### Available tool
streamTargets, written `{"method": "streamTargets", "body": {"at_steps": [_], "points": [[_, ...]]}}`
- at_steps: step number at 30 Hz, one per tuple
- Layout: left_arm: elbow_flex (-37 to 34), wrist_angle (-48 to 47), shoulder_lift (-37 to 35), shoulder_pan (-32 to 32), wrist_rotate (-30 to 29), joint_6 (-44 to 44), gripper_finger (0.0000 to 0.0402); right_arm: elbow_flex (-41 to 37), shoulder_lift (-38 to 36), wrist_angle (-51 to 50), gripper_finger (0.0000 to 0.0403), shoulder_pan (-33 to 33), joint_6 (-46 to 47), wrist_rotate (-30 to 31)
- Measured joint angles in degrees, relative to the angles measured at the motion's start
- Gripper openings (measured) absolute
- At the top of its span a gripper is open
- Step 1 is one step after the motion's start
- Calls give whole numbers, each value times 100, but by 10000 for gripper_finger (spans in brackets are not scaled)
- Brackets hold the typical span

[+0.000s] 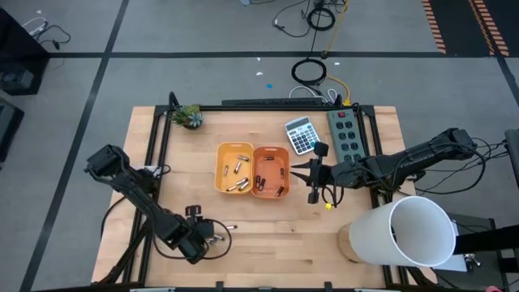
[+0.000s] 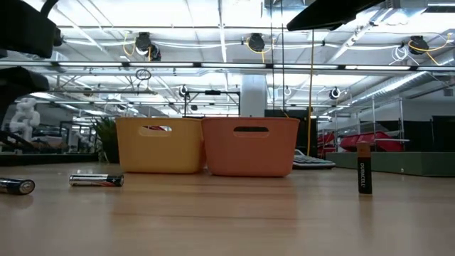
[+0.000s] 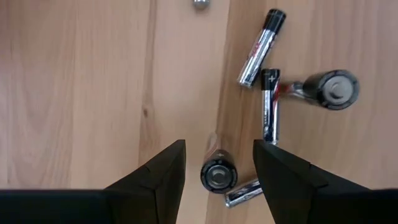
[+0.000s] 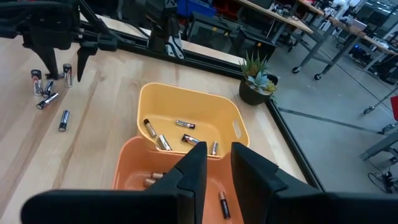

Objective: Sort batteries
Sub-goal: Put the silver battery into the yellow bin

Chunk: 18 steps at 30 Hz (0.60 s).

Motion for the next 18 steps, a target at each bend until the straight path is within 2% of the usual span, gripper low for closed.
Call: {"method": "streamTargets", "body": {"at_steps": [3, 5, 10, 18], "points": [[0, 70, 67, 22, -13, 2, 190, 0, 0, 0, 63, 0, 15, 0], [0, 79, 108, 59, -17, 4, 169, 0, 0, 0, 63, 1, 20, 0], [0, 76, 179, 161, -14, 131, 53, 0, 0, 0, 63, 0, 22, 0], [-4, -253, 12, 340, 52, 460, 52, 0, 0, -2, 63, 1, 22, 0]]}}
